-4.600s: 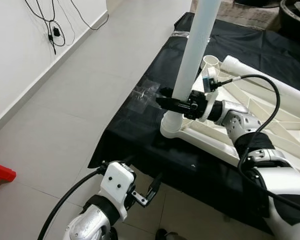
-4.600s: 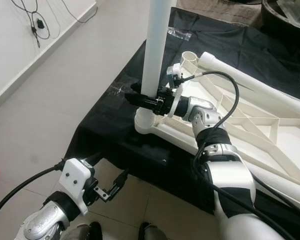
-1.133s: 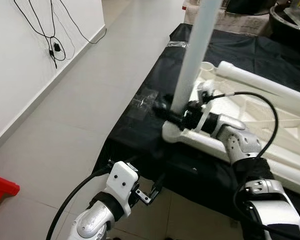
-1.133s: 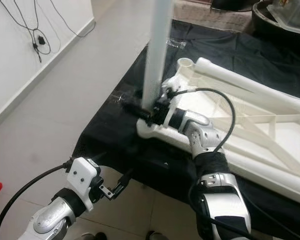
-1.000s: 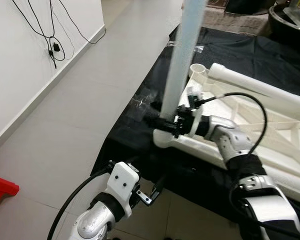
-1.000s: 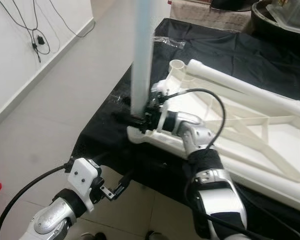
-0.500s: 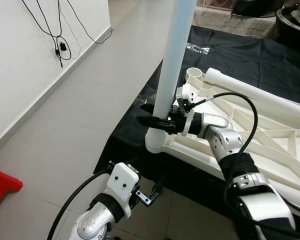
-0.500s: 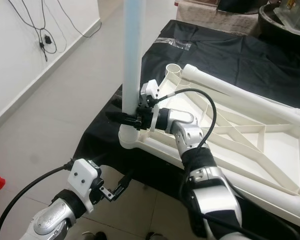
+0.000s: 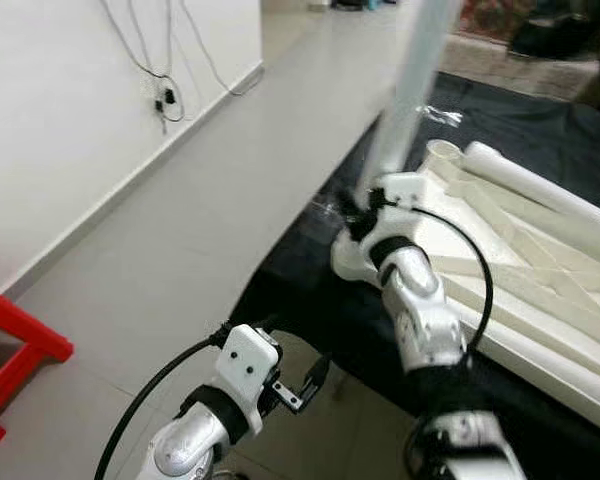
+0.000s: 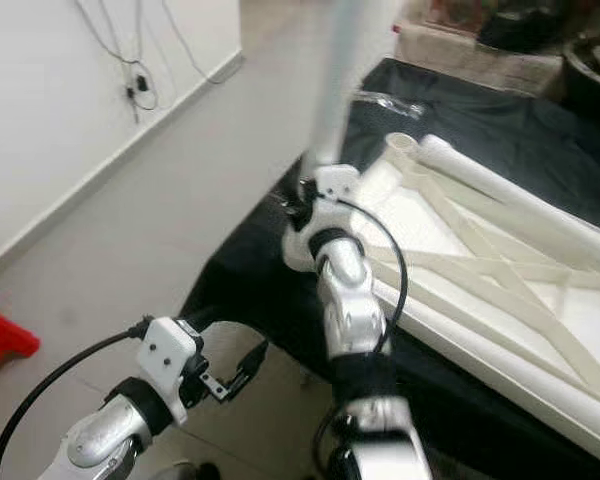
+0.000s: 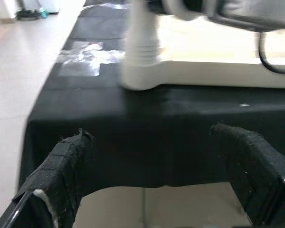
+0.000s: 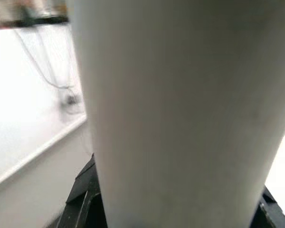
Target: Building children table
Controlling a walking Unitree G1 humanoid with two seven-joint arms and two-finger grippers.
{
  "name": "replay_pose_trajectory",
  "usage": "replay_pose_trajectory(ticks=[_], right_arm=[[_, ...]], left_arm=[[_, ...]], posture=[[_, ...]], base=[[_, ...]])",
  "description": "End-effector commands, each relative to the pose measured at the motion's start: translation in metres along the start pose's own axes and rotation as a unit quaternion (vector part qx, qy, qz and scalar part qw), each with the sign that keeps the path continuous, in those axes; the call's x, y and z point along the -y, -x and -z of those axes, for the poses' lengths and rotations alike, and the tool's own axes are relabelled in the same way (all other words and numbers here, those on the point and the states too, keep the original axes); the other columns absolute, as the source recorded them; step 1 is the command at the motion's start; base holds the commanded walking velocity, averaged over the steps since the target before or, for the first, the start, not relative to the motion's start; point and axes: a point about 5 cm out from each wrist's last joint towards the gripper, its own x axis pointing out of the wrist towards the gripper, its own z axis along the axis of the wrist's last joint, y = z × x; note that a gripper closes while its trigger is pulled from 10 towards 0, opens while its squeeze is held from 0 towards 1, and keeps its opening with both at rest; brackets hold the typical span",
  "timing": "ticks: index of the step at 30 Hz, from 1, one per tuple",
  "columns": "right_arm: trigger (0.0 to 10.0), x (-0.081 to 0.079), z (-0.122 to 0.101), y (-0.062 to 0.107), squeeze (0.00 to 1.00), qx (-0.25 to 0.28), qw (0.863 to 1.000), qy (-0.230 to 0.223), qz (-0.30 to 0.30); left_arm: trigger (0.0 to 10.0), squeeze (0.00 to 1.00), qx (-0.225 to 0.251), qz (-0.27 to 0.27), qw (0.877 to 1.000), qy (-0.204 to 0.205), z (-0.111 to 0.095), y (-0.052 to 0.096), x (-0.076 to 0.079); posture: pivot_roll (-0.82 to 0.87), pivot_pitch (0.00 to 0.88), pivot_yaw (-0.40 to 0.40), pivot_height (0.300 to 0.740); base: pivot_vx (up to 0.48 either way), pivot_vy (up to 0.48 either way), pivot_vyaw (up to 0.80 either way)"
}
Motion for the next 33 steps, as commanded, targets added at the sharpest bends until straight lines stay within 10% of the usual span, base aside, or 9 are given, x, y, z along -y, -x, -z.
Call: replay_pose_trajectory(ticks=[1, 8, 9, 11, 12, 21, 22, 26, 33], right_arm=[[0.0, 0.025, 0.018, 0.012, 0.0, -0.047, 0.993, -0.005, 0.105], [0.0, 0.0, 0.018, 0.016, 0.0, -0.054, 0.985, -0.028, 0.16], [9.3, -0.004, 0.018, 0.013, 0.0, -0.05, 0.986, -0.027, 0.154], [10.0, -0.007, 0.018, 0.012, 0.0, -0.045, 0.988, -0.02, 0.148], [10.0, -0.009, 0.018, 0.011, 1.0, -0.036, 0.991, -0.021, 0.131], [10.0, -0.004, 0.024, 0.013, 1.0, -0.041, 0.992, -0.017, 0.115], [10.0, -0.002, 0.024, 0.012, 0.0, -0.034, 0.994, -0.021, 0.104], [10.0, 0.005, 0.026, 0.001, 0.0, -0.02, 0.995, -0.069, -0.071], [10.0, 0.016, 0.019, -0.015, 0.0, -0.022, 0.975, -0.066, -0.211]], left_arm=[[10.0, 0.0, -0.006, 0.001, 1.0, 0.009, 0.004, -0.001, 0.002], [10.0, 0.0, -0.007, -0.003, 1.0, 0.006, 0.007, -0.004, -0.001], [10.0, 0.0, -0.007, -0.004, 1.0, 0.004, 0.008, -0.005, -0.002], [10.0, 0.0, -0.007, -0.005, 1.0, 0.003, 0.009, -0.006, -0.003], [10.0, 0.0, -0.007, -0.006, 1.0, 0.001, 0.009, -0.007, -0.005], [10.0, 0.0, -0.004, -0.007, 1.0, -0.003, 0.01, -0.01, -0.007], [10.0, 0.0, -0.004, -0.005, 1.0, -0.003, 0.011, -0.01, -0.005], [10.0, 0.0, -0.007, -0.009, 1.0, -0.006, 0.016, -0.013, -0.008], [10.0, 0.0, -0.009, 0.021, 1.0, 0.007, 0.013, -0.011, -0.001]], posture=[[0.08, 0.175, -0.042, 0.74], [0.08, 0.156, -0.037, 0.74], [0.08, 0.147, -0.037, 0.74], [0.08, 0.144, -0.034, 0.74], [0.08, 0.127, -0.035, 0.74], [0.07, 0.104, -0.031, 0.74], [0.07, 0.096, -0.031, 0.74], [0.06, 0.086, -0.031, 0.74], [0.06, 0.086, -0.03, 0.74]], base=[[0.0, 0.0, 0.0], [0.0, 0.0, 0.0], [0.0, 0.0, 0.0], [0.0, 0.0, 0.0], [0.0, 0.0, 0.0], [0.0, 0.0, 0.0], [0.0, 0.0, 0.0], [0.0, 0.0, 0.0], [0.0, 0.0, 0.0]])
